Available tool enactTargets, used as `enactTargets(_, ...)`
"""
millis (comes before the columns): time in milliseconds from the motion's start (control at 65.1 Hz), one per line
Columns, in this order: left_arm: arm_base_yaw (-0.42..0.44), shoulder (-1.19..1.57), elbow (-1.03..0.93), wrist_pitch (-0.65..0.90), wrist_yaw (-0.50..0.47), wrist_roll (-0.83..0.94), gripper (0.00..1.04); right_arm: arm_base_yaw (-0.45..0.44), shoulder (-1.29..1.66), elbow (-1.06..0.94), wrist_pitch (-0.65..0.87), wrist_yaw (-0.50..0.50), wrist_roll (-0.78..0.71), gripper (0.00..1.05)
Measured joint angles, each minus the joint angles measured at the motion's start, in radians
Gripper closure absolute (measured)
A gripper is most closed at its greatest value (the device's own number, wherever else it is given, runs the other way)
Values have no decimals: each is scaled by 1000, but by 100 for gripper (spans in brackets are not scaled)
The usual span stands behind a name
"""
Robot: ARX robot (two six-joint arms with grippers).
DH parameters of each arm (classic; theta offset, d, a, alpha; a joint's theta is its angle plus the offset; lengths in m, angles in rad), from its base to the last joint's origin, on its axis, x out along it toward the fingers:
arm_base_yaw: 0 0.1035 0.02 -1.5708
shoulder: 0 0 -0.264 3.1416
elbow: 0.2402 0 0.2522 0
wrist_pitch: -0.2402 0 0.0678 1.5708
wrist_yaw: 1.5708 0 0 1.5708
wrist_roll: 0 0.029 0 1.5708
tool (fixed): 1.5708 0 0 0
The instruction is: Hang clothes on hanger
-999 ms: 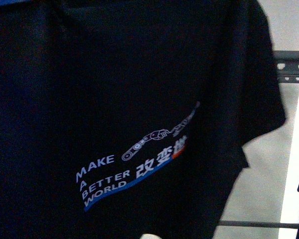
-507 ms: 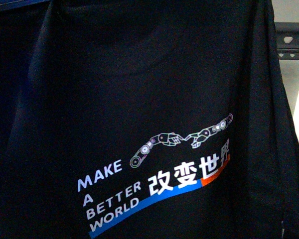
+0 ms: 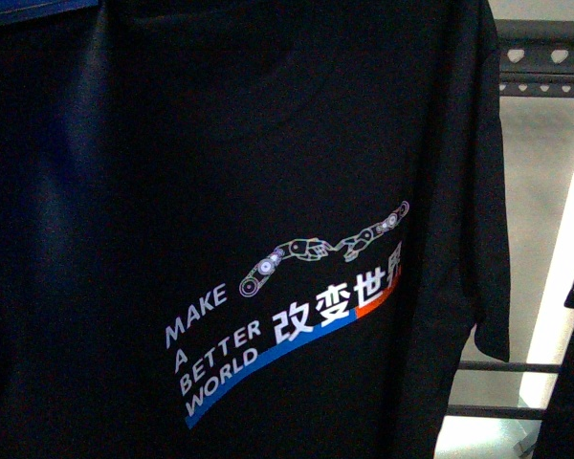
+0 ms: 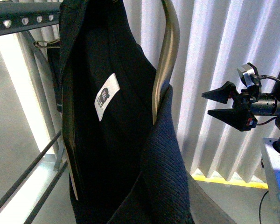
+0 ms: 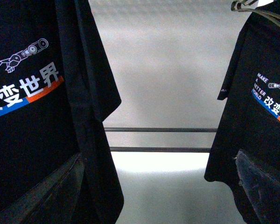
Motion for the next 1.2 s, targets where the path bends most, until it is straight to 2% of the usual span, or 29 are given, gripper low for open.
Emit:
enactTargets(400,0,23,0,-15,-2,-7,101,0,0,0,0,0,0,7)
enactTargets(707,0,137,0,267,-9,-192,101,0,0,0,0,0,0,7)
enactTargets(1030,0,181,0,303,-9,-227,101,0,0,0,0,0,0,7)
enactTargets(1060,-38,211,46,277,-32,-235,101,0,0,0,0,0,0,7)
enactTargets(1122,-149,284,264,196,-136,-265,101,0,0,0,0,2,0,7)
enactTargets(1153,-204,303,355,190,-154,-283,101,0,0,0,0,-5,-1,7)
enactTargets(1199,-243,301,401,190,-165,-282,101,0,2,0,0,-3,0,7)
